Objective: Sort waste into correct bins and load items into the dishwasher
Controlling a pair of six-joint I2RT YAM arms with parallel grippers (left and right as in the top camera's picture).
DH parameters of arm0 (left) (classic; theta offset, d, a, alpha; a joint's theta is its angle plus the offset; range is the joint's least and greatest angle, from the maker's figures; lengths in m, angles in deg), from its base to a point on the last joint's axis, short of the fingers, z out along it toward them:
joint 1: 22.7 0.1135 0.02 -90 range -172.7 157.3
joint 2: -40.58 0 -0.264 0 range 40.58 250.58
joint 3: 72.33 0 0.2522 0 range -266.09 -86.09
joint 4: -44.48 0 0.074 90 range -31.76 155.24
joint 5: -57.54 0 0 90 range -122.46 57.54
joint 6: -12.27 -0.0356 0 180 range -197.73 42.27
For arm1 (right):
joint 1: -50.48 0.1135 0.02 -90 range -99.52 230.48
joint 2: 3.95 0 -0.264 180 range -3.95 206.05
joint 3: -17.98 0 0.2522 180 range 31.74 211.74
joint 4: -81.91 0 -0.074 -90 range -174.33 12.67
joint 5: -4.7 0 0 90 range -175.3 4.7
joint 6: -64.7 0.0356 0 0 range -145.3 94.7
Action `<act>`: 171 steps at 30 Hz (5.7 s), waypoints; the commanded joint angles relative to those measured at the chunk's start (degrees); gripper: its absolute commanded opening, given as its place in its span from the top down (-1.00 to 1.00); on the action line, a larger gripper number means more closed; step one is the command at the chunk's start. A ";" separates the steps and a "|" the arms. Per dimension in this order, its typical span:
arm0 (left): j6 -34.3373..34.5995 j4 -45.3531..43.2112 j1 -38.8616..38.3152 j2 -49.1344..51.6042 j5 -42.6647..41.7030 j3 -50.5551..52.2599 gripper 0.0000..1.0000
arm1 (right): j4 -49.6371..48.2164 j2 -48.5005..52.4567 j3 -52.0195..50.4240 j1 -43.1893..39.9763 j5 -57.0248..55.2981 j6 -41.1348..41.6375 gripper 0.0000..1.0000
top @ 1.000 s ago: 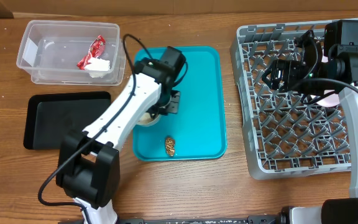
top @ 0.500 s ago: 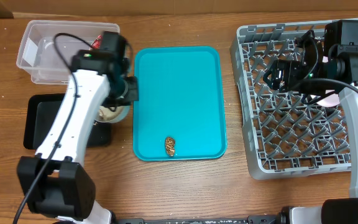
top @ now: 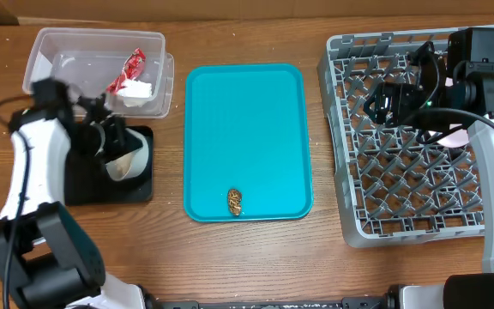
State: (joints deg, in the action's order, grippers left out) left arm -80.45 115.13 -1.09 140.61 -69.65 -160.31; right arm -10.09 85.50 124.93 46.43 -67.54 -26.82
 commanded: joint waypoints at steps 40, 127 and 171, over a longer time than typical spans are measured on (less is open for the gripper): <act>-4.48 -7.19 21.35 0.59 -53.07 8.46 0.92 | -0.02 0.11 0.50 -0.04 -0.13 0.04 -1.00; 50.53 -3.58 8.41 -15.93 47.95 22.95 0.92 | -2.80 0.22 0.50 3.67 1.60 0.04 -1.00; 20.57 -5.31 1.73 -17.35 22.34 14.38 0.51 | -11.30 1.51 -1.36 8.50 6.97 1.42 -1.00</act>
State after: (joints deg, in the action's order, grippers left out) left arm -51.93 110.19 4.31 125.92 -43.92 -144.46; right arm -19.77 85.87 124.67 51.72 -63.12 -26.62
